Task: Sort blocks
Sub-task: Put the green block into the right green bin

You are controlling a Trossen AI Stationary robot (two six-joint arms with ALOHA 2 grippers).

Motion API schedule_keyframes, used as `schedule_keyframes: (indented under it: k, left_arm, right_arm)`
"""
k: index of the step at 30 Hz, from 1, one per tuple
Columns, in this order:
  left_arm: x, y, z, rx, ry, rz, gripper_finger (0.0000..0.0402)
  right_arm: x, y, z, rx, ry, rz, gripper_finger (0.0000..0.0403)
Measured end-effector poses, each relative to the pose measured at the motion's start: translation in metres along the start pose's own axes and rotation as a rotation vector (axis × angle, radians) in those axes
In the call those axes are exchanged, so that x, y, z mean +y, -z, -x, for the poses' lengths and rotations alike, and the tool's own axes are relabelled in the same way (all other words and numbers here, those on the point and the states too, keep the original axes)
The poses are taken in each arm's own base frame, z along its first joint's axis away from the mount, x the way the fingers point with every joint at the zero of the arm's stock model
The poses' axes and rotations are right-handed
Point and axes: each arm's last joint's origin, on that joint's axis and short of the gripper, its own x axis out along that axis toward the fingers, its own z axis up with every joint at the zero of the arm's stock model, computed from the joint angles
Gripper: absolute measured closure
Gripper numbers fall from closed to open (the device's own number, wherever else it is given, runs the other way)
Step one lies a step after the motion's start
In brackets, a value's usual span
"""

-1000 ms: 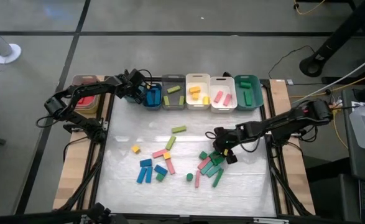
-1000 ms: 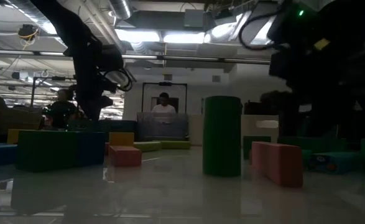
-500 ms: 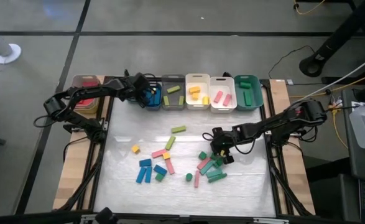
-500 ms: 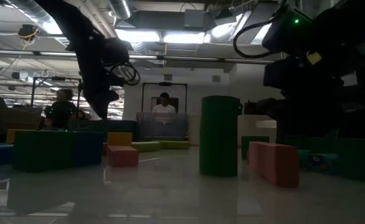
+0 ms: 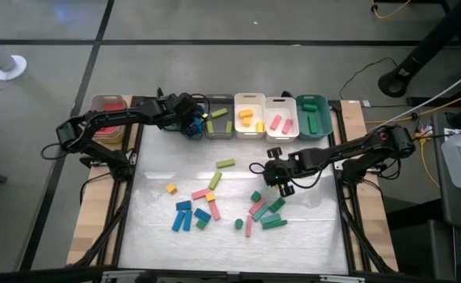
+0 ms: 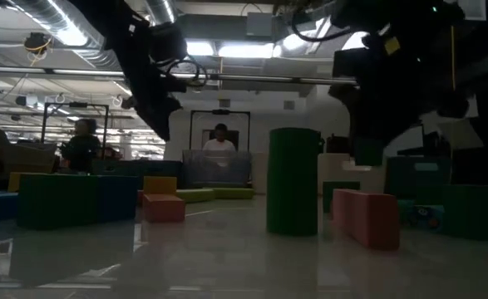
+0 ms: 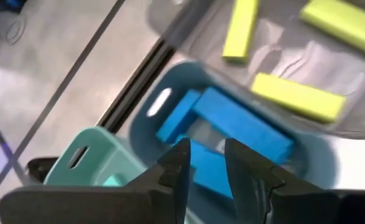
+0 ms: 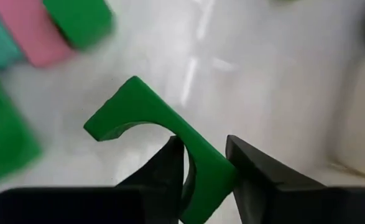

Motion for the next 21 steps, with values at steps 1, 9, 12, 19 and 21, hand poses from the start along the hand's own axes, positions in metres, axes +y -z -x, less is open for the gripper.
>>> schedule_keyframes:
  k: [1, 9, 12, 19, 21]
  left_arm:
    - [-0.003, 0.000, 0.001, -0.005, 0.011, -0.010, 0.0316]
    - [-0.028, -0.001, 0.012, -0.038, 0.067, -0.083, 0.0321]
    - [-0.037, -0.001, 0.016, -0.048, 0.085, -0.104, 0.0320]
    - [-0.057, 0.003, 0.026, -0.049, 0.190, -0.137, 0.0327]
    - [-0.063, 0.004, 0.029, -0.054, 0.237, -0.149, 0.0327]
  right_arm:
    - [-0.004, 0.000, 0.004, 0.028, 0.023, 0.009, 0.0302]
    - [-0.049, 0.016, 0.021, 0.217, 0.153, -0.054, 0.0300]
    - [-0.069, 0.032, 0.025, 0.285, 0.188, -0.110, 0.0293]
    - [-0.112, 0.076, 0.043, 0.372, 0.245, -0.282, 0.0306]
    - [-0.123, 0.089, 0.048, 0.385, 0.265, -0.336, 0.0300]
